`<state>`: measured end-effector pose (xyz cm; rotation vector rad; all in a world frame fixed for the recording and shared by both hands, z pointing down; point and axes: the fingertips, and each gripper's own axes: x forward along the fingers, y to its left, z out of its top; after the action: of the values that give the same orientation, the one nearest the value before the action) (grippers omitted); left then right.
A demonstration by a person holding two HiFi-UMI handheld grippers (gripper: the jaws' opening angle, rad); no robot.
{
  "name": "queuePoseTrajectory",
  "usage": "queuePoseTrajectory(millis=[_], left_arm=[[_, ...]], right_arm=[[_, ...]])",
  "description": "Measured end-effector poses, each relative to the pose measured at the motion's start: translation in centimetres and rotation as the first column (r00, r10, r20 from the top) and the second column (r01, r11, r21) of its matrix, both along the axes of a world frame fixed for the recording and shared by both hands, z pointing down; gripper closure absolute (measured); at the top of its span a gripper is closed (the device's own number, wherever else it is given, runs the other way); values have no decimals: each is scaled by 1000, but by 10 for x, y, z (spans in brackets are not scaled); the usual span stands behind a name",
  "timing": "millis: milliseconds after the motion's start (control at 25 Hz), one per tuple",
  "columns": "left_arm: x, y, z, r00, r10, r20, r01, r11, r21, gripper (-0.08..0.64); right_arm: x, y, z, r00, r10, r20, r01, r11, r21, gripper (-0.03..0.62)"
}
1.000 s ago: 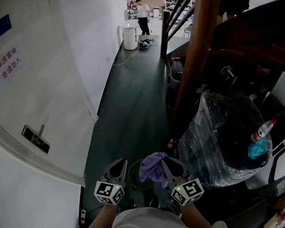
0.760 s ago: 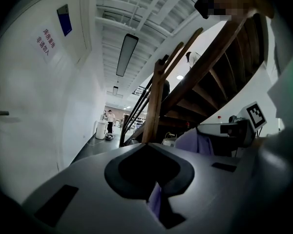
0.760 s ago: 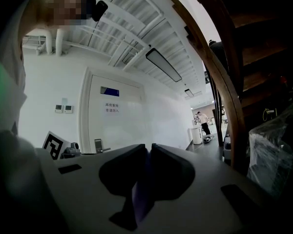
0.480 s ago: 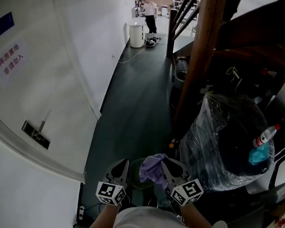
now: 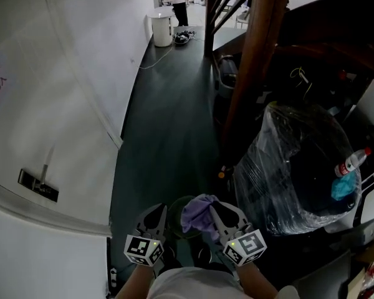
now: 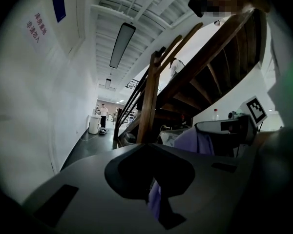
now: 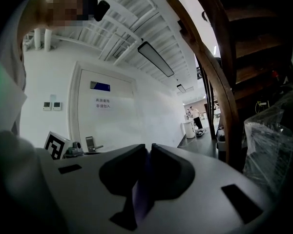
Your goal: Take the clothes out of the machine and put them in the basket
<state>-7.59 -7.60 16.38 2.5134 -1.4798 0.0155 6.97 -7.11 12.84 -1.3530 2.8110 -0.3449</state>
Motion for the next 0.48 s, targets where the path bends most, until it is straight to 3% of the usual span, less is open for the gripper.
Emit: queuePoseTrajectory(millis=[480], left_arm=[[-20,-21,70,996,84,-16,-85,989,-118,539]], right_arm=[[-19,-19,68,995,78,-68,-85,990,-114,545]])
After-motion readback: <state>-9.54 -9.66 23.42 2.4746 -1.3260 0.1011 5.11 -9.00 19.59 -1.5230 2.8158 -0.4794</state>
